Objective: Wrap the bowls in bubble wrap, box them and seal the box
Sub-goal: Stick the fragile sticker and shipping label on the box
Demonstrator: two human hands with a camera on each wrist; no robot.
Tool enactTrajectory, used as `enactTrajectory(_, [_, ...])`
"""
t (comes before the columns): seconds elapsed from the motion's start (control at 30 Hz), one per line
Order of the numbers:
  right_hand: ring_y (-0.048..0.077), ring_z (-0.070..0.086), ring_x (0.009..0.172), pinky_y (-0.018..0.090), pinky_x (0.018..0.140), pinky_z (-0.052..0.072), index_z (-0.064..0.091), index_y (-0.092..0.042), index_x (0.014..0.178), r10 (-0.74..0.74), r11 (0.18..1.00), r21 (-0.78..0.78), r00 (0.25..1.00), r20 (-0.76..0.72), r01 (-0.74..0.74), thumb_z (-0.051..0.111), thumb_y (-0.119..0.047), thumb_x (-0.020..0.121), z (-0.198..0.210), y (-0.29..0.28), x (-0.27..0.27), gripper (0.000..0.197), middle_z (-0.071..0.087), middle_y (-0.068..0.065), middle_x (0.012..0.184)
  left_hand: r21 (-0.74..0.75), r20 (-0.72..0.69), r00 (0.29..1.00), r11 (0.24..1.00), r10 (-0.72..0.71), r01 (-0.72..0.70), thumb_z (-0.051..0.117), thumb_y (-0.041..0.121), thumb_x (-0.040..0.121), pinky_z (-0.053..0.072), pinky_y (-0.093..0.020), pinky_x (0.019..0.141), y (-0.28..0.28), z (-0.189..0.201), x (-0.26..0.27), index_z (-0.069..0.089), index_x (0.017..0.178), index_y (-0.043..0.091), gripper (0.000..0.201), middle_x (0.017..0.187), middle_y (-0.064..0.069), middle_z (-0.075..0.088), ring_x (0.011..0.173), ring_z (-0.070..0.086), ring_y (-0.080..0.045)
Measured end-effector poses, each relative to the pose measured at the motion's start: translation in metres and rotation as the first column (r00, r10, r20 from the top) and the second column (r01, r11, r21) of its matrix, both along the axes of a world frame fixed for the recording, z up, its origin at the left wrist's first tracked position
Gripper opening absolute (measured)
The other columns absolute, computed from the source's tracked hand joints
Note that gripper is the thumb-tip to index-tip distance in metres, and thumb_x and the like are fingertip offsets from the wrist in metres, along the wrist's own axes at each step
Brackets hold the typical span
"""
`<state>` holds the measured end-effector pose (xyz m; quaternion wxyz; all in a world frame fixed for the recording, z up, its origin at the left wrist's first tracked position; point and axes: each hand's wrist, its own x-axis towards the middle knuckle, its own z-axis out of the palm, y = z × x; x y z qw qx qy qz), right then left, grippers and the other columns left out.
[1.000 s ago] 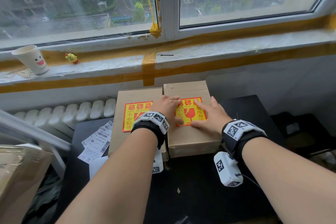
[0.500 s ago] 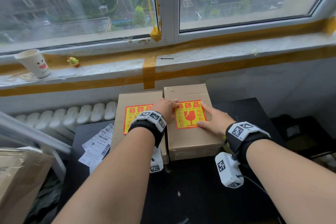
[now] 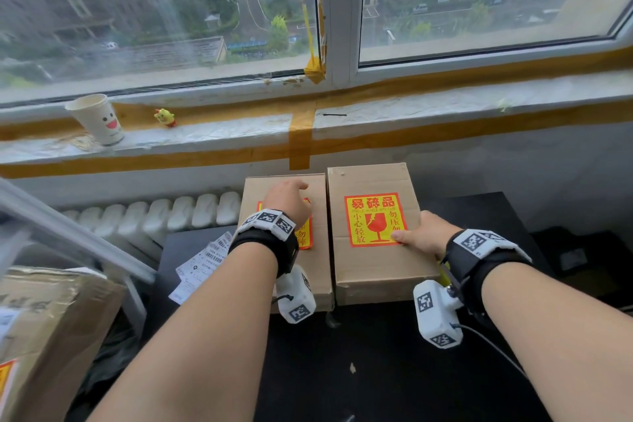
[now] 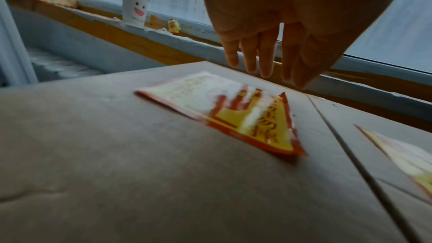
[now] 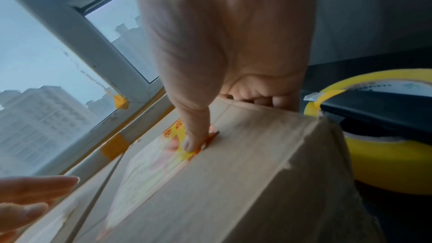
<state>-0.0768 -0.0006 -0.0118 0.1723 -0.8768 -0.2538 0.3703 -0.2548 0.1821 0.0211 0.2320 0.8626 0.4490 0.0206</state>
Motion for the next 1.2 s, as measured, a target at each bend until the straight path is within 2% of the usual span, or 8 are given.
enactTrajectory(0.13, [0.03,0.058,0.112,0.038,0.093,0.047,0.045,-0.007,0.13,-0.04,0.991,-0.12,0.995,0.086,0.051,0.071,-0.048,0.083,0.006,0.006,-0.002,0.068,0.059,0.013,0.127,0.048,-0.068,0.994,0.996,0.084,-0.081,0.061,0.017,0.086,0.037,-0.037,0.109,0.011,-0.003,-0.014,0.045,0.14,0.021,0.057,0.145,-0.003,0.042,0.133,0.04,-0.023])
enactTrajectory(0.27, [0.035,0.046,0.124,0.044,0.1,0.041,0.033,-0.017,0.139,-0.053,0.998,-0.009,0.954,0.294,0.058,0.081,-0.042,0.073,0.02,0.018,-0.015,0.086,0.044,0.017,0.135,-0.009,-0.186,0.957,0.973,0.224,-0.229,0.077,0.02,0.072,0.045,-0.041,0.098,0.021,-0.003,-0.033,0.041,0.131,0.013,0.069,0.131,-0.011,0.045,0.124,0.044,-0.03])
enactTrajectory(0.47, [0.028,0.044,0.121,0.037,0.099,0.04,0.058,-0.02,0.125,-0.001,0.983,0.16,0.871,0.492,-0.089,0.061,-0.026,0.087,0.032,0.045,-0.049,0.039,0.05,0.009,0.127,-0.219,-0.219,0.925,0.908,0.31,-0.356,0.072,0.037,0.084,0.046,-0.033,0.07,0.031,-0.008,-0.061,0.053,0.12,0.001,0.055,0.1,-0.011,0.06,0.09,0.06,-0.028])
enactTrajectory(0.67, [0.023,0.068,0.09,0.039,0.086,0.056,0.074,-0.015,0.102,0.173,0.934,0.264,0.95,0.259,-0.242,0.053,-0.014,0.091,0.036,0.072,-0.087,0.024,0.073,0.005,0.094,-0.315,-0.267,0.924,0.881,0.275,-0.353,0.045,0.046,0.098,0.045,-0.034,0.08,0.04,-0.021,-0.085,0.055,0.124,-0.003,0.056,0.121,-0.021,0.061,0.11,0.059,-0.034])
enactTrajectory(0.93, [0.022,0.068,0.08,0.033,0.074,0.057,0.07,-0.007,0.085,0.204,0.975,0.003,0.905,0.374,-0.221,0.054,-0.024,0.09,0.039,0.101,-0.104,0.024,0.072,0.008,0.084,-0.424,-0.167,0.937,0.836,0.306,-0.348,0.039,0.044,0.1,0.048,-0.037,0.094,0.05,-0.033,-0.097,0.059,0.12,-0.002,0.054,0.12,-0.019,0.063,0.11,0.06,-0.033])
enactTrajectory(1.03, [0.022,0.072,0.071,0.032,0.063,0.057,0.066,-0.002,0.091,0.163,0.987,-0.019,0.971,0.176,-0.162,0.051,-0.022,0.095,0.039,0.106,-0.108,0.024,0.072,0.011,0.08,-0.405,-0.213,0.926,0.834,0.312,-0.374,0.036,0.043,0.102,0.044,-0.034,0.093,0.053,-0.033,-0.101,0.057,0.123,-0.002,0.054,0.123,-0.019,0.061,0.113,0.058,-0.033])
enactTrajectory(1.13, [0.03,0.073,0.08,0.038,0.072,0.061,0.053,0.001,0.11,0.019,0.999,0.031,0.985,-0.172,-0.014,0.051,-0.029,0.099,0.038,0.109,-0.116,0.032,0.066,0.016,0.099,-0.403,-0.242,0.911,0.82,0.333,-0.407,0.033,0.043,0.103,0.045,-0.036,0.097,0.061,-0.032,-0.108,0.055,0.125,-0.002,0.055,0.125,-0.02,0.06,0.115,0.058,-0.034])
enactTrajectory(1.2, [0.029,0.07,0.086,0.038,0.076,0.06,0.051,0.0,0.117,-0.005,0.999,0.036,0.976,-0.22,0.013,0.049,-0.039,0.099,0.037,0.11,-0.117,0.042,0.064,0.015,0.108,-0.416,-0.244,0.918,0.821,0.312,-0.39,0.03,0.038,0.104,0.045,-0.038,0.099,0.066,-0.033,-0.11,0.054,0.126,-0.005,0.054,0.128,-0.022,0.058,0.117,0.056,-0.035])
